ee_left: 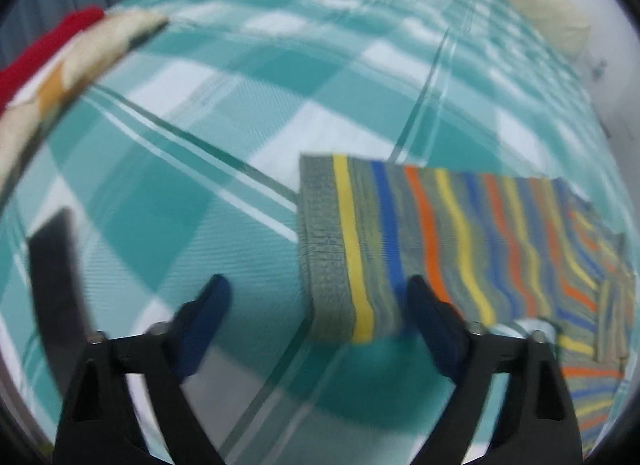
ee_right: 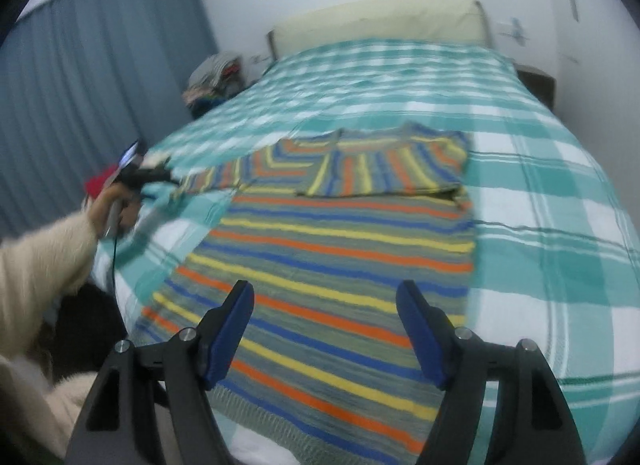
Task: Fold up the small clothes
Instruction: 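Grasp the other sleeve with the left tool and fold it across the body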
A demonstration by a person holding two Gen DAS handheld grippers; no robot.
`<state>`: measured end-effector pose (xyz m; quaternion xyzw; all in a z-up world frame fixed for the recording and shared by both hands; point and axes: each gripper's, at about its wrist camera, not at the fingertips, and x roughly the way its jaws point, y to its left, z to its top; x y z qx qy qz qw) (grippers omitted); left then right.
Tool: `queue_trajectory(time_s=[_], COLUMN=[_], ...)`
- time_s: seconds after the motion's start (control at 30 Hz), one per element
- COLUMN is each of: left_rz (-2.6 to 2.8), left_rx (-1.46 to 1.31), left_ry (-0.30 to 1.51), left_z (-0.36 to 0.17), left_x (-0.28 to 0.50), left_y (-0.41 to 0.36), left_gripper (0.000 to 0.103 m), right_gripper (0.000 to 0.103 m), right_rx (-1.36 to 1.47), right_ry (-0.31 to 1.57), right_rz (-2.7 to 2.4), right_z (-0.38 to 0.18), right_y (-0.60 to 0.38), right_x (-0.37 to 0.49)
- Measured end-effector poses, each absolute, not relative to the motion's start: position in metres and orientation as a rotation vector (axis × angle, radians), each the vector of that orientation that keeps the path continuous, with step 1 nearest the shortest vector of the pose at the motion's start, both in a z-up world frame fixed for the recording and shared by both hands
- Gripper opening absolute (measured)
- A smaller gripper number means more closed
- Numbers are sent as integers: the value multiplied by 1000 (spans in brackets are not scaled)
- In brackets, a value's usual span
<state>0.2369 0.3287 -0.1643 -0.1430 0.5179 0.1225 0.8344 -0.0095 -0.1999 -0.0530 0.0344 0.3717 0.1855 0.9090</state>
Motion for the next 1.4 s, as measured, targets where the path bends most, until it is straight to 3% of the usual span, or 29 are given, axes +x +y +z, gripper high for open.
queue_trajectory(time_s=[0.03, 0.07, 0.1, 0.27, 0.43, 0.67, 0.77, 0.8, 0.87, 1.03, 1.2, 1.4], left_rz=[276, 284, 271, 158, -117, -428, -502, -511, -514, -467, -233, -66], left_rx=[-291, -267, -253, -107, 47, 188, 187, 178, 156, 121, 296, 342], left_ry=[1093, 1063, 1051, 902, 795, 769, 829, 852, 890, 939, 862, 811], left_z=[-168, -165, -161, -90, -26, -27, -54, -62, -79, -91, -88, -83], left_x=[237, 237, 238, 237, 231, 227, 237, 241, 242, 229, 178, 110], left_y=[326, 323, 318, 263, 134, -43, -84, -90, -102, -85, -32, 26], left_gripper=[65, 21, 3, 2, 2, 2, 13, 37, 72, 75, 96, 99], right_gripper=[73, 73, 73, 73, 73, 73, 73, 73, 73, 73, 75, 84], right_rx=[49, 26, 4, 13, 85, 87, 112, 127, 148, 193, 193, 165], right_ry=[772, 777, 782, 753, 702, 666, 669, 671, 674, 679, 750, 792], right_rz=[388, 392, 392, 385, 374, 348, 333, 326, 316, 279, 208, 151], right_z=[-56, -59, -63, -69, -66, -61, -63, -64, -67, -71, -83, -93], right_y=[-195, -191, -188, -197, -212, -225, -235, -239, -246, -261, -269, -266], right_x=[-10, -12, -14, -19, -20, -28, -28, -29, -29, -28, -18, -11])
